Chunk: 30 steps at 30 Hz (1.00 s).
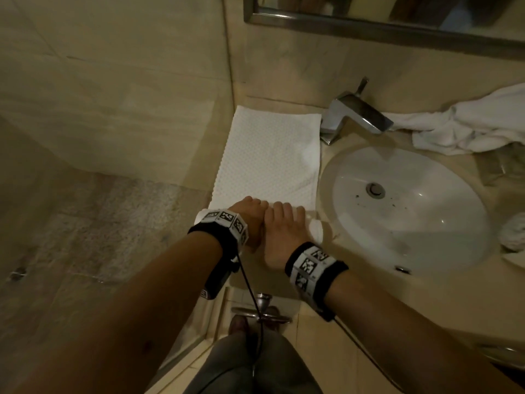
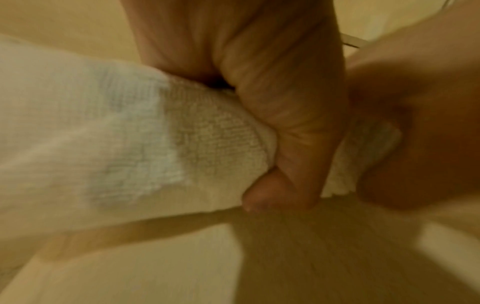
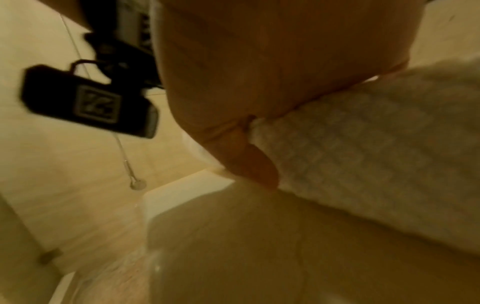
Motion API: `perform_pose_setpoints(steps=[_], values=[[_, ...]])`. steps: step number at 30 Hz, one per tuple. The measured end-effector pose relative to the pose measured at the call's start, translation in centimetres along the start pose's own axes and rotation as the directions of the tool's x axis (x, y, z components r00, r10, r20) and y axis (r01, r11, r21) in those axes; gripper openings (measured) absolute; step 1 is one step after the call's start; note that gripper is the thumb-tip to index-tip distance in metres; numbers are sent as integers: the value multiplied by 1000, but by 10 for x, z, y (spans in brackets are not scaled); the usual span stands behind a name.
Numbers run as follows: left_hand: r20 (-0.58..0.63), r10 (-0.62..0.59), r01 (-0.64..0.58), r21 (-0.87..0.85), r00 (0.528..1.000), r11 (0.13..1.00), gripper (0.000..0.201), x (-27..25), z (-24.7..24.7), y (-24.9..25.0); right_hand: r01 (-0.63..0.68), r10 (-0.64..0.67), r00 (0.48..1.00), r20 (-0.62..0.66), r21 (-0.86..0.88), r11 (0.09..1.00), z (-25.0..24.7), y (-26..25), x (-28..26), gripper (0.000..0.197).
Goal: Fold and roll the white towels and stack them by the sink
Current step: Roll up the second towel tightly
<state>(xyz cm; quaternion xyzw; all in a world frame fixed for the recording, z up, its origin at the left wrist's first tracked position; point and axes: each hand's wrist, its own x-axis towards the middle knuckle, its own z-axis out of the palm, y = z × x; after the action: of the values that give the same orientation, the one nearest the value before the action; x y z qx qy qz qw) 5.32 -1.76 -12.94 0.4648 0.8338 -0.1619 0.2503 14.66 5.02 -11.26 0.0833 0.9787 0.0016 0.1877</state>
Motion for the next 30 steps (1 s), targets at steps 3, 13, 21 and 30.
perform_pose_setpoints(steps=[3, 13, 21, 30], values=[[54, -58, 64, -103, 997, 993, 86, 6, -7, -3, -17, 24, 997, -70, 93, 996, 5, 1, 7, 66], [-338, -34, 29, -19, 941, 999, 54, -25, 17, -10, -73, 80, 997, -23, 212, 974, -4, 13, 28, 70], [-106, -112, 95, -151, 988, 984, 84, 5, -8, -24, -54, 64, 989, -136, 81, 995, 9, 1, 15, 86], [-520, -187, 152, -110, 833, 982, 35, -11, 20, -5, -64, 68, 997, -21, 158, 985, -10, 15, 55, 66]])
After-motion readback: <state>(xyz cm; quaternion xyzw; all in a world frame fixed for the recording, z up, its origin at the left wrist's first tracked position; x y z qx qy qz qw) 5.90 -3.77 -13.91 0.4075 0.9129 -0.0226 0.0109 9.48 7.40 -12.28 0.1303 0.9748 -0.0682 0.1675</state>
